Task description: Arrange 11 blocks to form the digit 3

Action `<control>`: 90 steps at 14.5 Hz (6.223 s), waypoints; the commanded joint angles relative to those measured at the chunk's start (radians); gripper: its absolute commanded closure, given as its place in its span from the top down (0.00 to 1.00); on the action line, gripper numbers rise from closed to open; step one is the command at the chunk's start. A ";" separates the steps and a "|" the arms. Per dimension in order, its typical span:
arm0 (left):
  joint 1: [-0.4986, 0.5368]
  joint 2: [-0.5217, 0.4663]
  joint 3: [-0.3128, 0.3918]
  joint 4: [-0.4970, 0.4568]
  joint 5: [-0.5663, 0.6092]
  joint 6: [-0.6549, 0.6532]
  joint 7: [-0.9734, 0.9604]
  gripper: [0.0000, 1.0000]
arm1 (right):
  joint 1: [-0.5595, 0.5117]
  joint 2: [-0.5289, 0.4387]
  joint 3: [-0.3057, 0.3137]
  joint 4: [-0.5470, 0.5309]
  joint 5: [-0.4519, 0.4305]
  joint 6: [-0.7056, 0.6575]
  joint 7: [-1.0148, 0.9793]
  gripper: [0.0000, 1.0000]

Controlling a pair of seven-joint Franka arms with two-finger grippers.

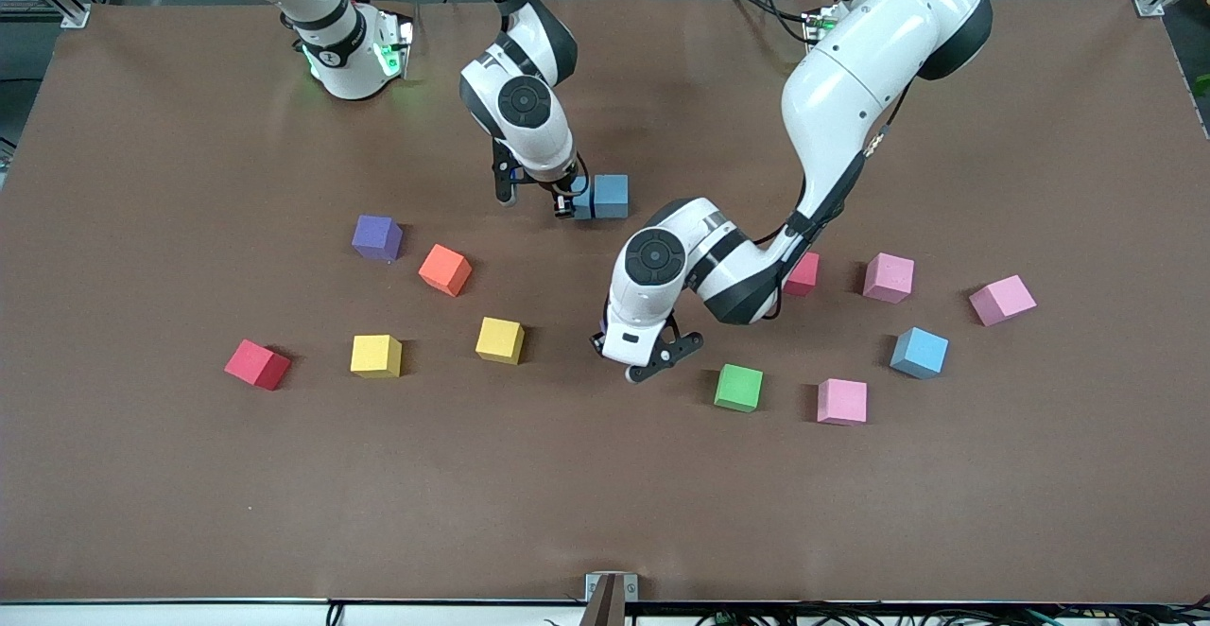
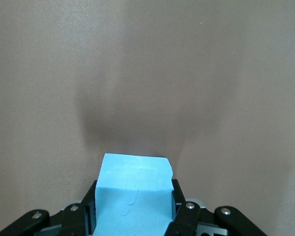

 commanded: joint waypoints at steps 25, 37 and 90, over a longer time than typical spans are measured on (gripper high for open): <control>0.244 -0.711 -0.184 -1.106 -0.094 0.409 -1.418 0.05 | 0.008 0.012 -0.015 0.022 -0.104 -0.078 -0.018 1.00; 0.161 -0.653 -0.218 -1.154 -0.089 0.527 -1.598 0.06 | -0.072 -0.127 -0.017 0.020 -0.114 -0.209 -0.098 1.00; 0.141 -0.639 -0.287 -0.867 0.095 0.101 -1.701 1.00 | -0.273 -0.077 -0.003 -0.011 -0.268 -0.002 -1.372 0.00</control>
